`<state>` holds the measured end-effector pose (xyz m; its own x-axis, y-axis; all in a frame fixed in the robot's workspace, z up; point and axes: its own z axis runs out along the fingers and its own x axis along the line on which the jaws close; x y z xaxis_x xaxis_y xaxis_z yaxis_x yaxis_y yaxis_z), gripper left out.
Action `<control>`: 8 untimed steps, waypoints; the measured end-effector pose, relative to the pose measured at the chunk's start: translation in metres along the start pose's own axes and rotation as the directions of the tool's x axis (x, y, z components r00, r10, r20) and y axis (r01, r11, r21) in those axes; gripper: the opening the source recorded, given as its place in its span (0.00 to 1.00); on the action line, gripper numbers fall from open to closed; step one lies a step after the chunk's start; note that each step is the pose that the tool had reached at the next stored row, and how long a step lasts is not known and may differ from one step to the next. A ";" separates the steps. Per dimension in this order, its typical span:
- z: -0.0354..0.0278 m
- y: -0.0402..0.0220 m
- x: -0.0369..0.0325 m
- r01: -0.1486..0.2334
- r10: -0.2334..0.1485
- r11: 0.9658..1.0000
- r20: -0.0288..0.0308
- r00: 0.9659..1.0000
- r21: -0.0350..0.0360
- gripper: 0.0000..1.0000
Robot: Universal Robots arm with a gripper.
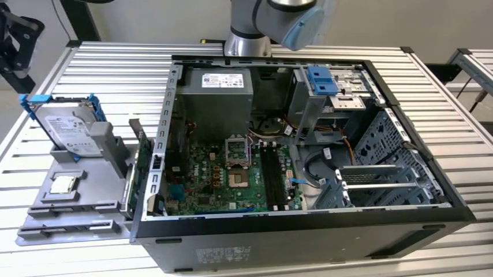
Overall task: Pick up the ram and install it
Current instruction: 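Reach for the ram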
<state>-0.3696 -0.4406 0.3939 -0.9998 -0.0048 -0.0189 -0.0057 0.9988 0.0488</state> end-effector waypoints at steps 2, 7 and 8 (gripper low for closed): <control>-0.0002 -0.0046 0.0001 0.000 0.000 1.000 0.000 1.000 0.000 0.00; -0.0008 -0.0156 0.0001 0.001 -0.001 1.000 0.000 1.000 0.000 0.00; -0.0008 -0.0179 0.0001 0.001 -0.001 1.000 -0.001 1.000 0.000 0.00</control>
<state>-0.3696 -0.4585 0.3939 -0.9998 -0.0061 -0.0184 -0.0070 0.9988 0.0488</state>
